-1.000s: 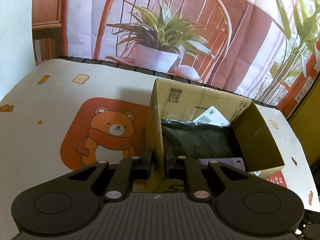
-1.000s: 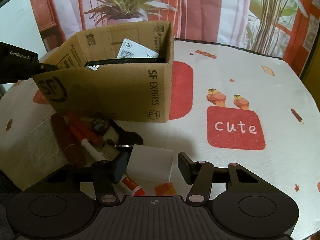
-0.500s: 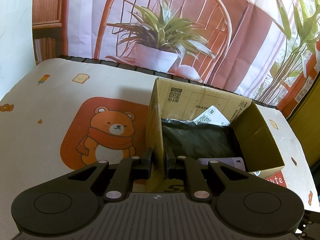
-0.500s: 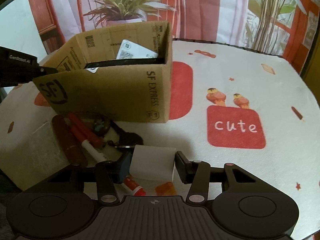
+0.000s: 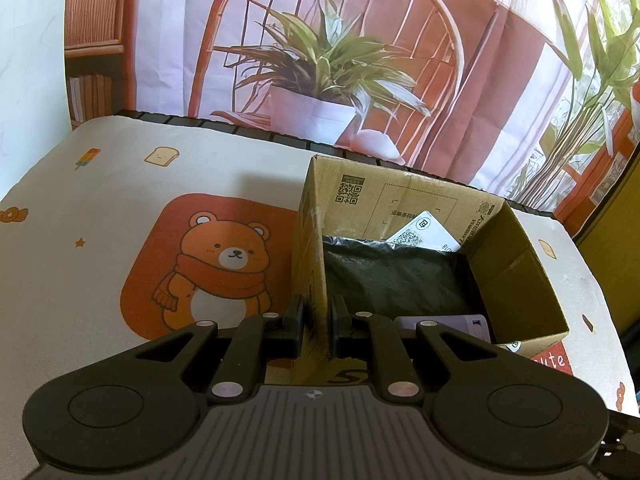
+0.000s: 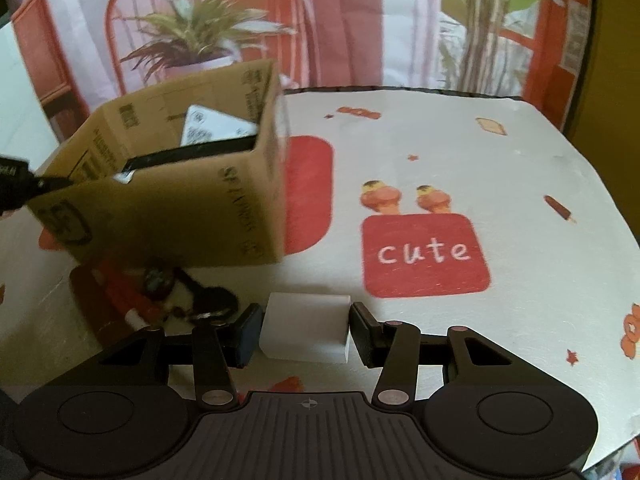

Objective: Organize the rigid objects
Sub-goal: 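Lift the white eraser with the right gripper and carry it over the box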

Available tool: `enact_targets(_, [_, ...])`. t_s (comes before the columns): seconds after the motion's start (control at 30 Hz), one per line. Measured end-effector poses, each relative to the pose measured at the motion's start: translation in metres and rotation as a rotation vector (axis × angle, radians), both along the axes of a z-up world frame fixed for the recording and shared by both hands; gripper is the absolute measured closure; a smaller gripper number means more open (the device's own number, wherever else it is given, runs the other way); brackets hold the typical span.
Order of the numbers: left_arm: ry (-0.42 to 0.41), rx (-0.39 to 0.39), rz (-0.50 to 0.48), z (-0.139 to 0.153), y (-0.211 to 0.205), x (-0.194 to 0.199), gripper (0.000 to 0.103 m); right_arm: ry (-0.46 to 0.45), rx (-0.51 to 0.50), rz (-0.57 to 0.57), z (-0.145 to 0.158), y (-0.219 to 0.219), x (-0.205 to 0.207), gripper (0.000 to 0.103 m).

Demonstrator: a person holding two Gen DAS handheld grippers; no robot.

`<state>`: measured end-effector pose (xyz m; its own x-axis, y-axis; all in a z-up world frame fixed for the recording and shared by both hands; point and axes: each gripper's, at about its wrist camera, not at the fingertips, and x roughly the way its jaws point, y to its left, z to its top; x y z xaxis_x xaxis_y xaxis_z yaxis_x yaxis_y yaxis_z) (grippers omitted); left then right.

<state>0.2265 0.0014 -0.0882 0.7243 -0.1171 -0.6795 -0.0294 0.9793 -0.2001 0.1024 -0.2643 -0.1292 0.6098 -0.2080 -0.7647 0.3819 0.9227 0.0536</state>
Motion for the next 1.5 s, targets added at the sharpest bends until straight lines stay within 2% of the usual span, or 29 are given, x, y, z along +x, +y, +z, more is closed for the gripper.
enact_targets(0.2, [0.000, -0.001, -0.001, 0.000, 0.001, 0.001, 0.089, -0.045, 0.022, -0.085, 0.009, -0.021, -0.005, 0.059])
enact_targets(0.4, [0.001, -0.004, 0.002, 0.000, 0.000, 0.001, 0.089, -0.189, 0.013, -0.162, 0.049, -0.048, -0.009, 0.058])
enact_targets(0.57, [0.003, -0.010, 0.003, 0.000, 0.001, 0.000, 0.089, -0.279, -0.004, -0.086, 0.084, -0.053, 0.013, 0.058])
enact_targets(0.7, [0.004, -0.012, 0.003, 0.001, 0.001, 0.000, 0.088, -0.292, 0.001, 0.031, 0.097, -0.041, 0.045, 0.058])
enact_targets(0.83, [0.005, -0.016, 0.002, 0.001, 0.001, 0.000, 0.088, -0.256, 0.006, 0.146, 0.094, -0.019, 0.084, 0.058])
enact_targets(1.07, [0.006, -0.023, -0.002, 0.001, 0.003, 0.003, 0.088, -0.120, 0.032, 0.273, 0.066, 0.014, 0.143, 0.058])
enact_targets(1.23, [0.007, -0.029, -0.003, 0.001, 0.004, 0.004, 0.088, -0.030, 0.051, 0.278, 0.049, 0.024, 0.165, 0.058])
enact_targets(1.4, [0.007, -0.032, -0.002, 0.001, 0.004, 0.005, 0.088, 0.038, 0.149, 0.206, 0.037, 0.015, 0.177, 0.058])
enact_targets(1.5, [0.007, -0.032, -0.002, 0.001, 0.004, 0.005, 0.087, 0.056, 0.175, 0.173, 0.033, 0.013, 0.181, 0.058])
